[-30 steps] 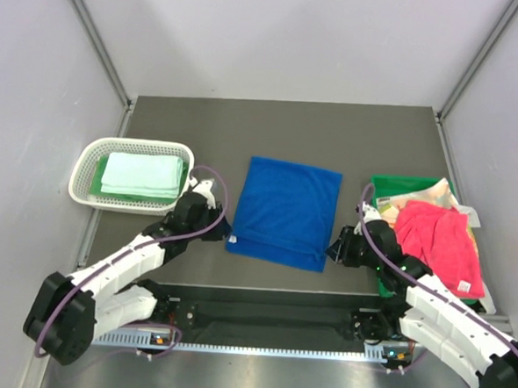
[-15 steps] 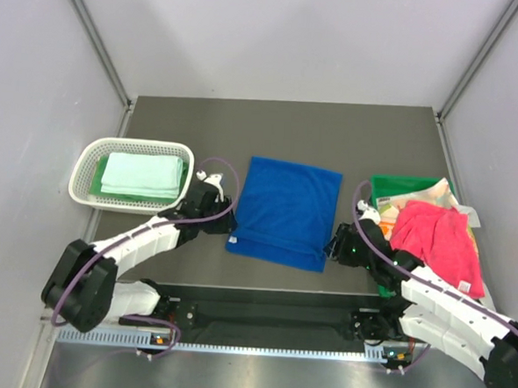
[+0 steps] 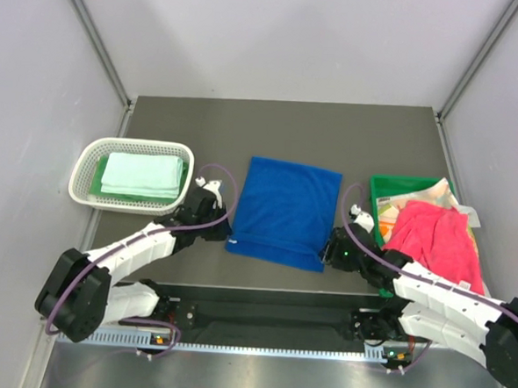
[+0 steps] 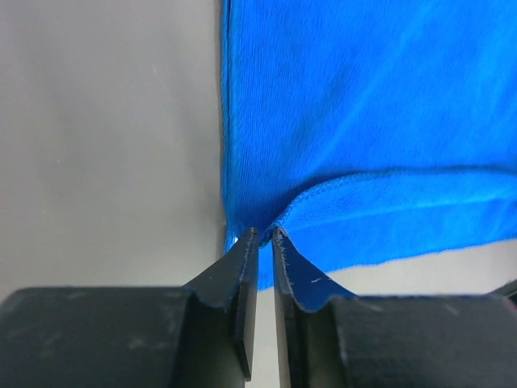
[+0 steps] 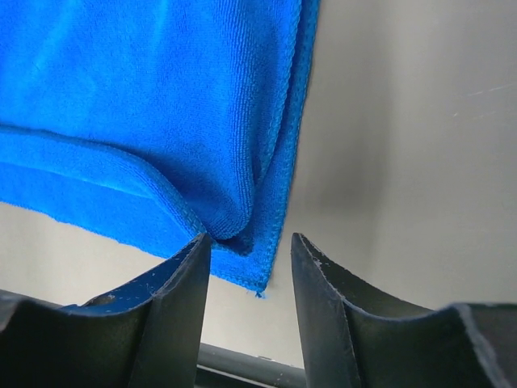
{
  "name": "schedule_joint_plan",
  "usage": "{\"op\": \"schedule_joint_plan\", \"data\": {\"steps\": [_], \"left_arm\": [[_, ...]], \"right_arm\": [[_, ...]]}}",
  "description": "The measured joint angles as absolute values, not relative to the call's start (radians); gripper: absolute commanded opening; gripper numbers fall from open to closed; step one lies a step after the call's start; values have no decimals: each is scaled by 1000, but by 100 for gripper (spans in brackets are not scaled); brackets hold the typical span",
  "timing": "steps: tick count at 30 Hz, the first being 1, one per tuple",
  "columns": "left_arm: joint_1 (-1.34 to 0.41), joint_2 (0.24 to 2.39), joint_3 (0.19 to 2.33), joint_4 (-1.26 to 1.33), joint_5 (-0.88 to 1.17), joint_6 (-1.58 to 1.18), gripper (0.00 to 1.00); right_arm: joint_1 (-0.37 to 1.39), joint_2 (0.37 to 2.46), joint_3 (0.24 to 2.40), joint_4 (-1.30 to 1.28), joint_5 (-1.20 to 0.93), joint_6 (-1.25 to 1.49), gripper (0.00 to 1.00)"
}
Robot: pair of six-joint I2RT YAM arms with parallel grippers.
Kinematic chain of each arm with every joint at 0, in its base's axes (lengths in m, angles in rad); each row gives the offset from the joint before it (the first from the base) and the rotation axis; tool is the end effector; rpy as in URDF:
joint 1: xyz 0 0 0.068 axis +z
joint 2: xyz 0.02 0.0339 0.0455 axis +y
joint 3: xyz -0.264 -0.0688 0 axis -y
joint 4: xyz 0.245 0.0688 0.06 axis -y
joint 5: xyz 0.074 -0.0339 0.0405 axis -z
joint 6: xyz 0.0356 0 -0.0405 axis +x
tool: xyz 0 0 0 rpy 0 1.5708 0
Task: Fold and stack the towels
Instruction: Fold the towel
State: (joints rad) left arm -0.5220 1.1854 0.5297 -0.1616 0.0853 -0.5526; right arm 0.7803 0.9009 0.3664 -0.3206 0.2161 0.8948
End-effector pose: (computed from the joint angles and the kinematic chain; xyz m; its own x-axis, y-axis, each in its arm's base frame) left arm 0.1948 -0.1155 0.1765 -0.8254 -0.1286 -0.5497 0.1340 0.9013 -0.4120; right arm 0.1254 0.1134 0.1652 -0.7936 0.2866 -0.5368 0.0510 0.9104 0.4106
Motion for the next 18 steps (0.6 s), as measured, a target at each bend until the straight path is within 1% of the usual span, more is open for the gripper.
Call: {"op": "schedule_joint_plan", "data": {"steps": [6, 14, 16, 18], "left_arm": [[-525, 1169, 498, -199, 95, -553, 11], [-525, 1129, 480, -249, 101, -560, 8], [-525, 1121, 480, -260, 101, -568, 5], [-525, 1105, 480, -274, 104, -577, 0]], "right_arm": [[804, 927, 366, -312, 223, 914, 39], [845, 952, 366, -312, 237, 923, 38], [852, 952, 366, -313, 241, 930, 37], [860, 946, 366, -319, 245, 937, 36]]}}
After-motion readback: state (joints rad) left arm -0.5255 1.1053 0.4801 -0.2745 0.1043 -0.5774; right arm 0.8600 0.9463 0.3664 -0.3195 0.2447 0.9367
